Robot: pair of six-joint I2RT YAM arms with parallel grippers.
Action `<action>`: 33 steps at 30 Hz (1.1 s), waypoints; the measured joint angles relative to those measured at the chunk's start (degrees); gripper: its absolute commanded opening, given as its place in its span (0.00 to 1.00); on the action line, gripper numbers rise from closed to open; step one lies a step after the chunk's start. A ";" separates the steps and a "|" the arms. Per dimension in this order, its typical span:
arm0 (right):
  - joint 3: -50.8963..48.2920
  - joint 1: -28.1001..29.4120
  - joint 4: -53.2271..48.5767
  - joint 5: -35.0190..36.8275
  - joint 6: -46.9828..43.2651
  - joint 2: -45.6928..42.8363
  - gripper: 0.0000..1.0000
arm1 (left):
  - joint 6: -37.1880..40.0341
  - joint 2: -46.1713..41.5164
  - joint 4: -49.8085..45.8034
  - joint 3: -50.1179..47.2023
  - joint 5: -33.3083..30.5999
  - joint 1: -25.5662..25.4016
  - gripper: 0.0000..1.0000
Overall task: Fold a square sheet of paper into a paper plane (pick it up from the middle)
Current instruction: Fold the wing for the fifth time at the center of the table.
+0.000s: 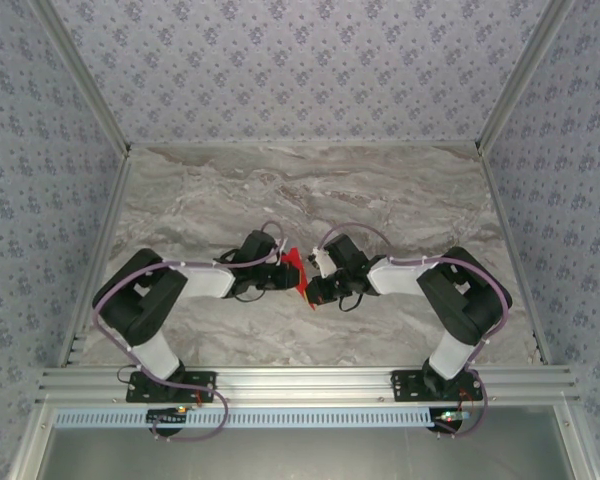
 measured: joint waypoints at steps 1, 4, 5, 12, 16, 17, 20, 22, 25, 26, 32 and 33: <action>0.04 0.00 -0.09 0.07 0.00 0.00 0.01 | 0.00 0.94 0.35 0.02 0.00 0.00 0.08; 0.13 0.11 -0.31 0.15 0.00 0.02 0.01 | 0.07 1.44 0.98 0.20 -0.15 0.13 0.07; 0.22 0.11 -0.48 0.22 0.00 0.02 0.01 | 0.07 1.44 0.98 0.22 -0.20 0.13 0.07; 0.59 0.11 -1.09 0.31 -0.04 0.28 0.01 | 2.03 1.46 -0.20 0.76 -0.44 2.80 0.06; 0.59 0.11 -1.07 0.26 -0.04 0.28 0.01 | 4.04 2.38 -2.27 2.71 -0.31 7.02 0.05; 0.59 0.11 -1.07 0.28 -0.04 0.28 0.01 | 4.63 2.69 -2.86 3.30 -0.17 8.13 0.05; 0.52 0.11 -0.96 0.26 -0.04 0.26 0.01 | 5.99 3.52 -4.31 4.79 0.37 10.60 0.05; 0.46 0.11 -0.81 0.28 -0.04 0.24 0.01 | 6.84 4.07 -5.46 5.81 1.16 11.76 0.05; 0.24 0.09 -0.28 0.28 -0.04 0.17 0.02 | 7.43 4.87 -6.10 6.71 2.60 13.60 0.05; 0.17 0.11 -0.07 0.33 -0.04 0.13 0.02 | 7.41 5.05 -5.95 6.71 3.23 14.23 0.05; -0.22 0.09 0.79 0.31 0.00 -0.04 0.02 | 6.69 5.57 -4.98 6.71 4.81 17.46 0.06; -0.26 0.09 0.83 0.31 0.00 -0.04 0.02 | 6.47 5.64 -4.90 6.71 4.79 17.99 0.06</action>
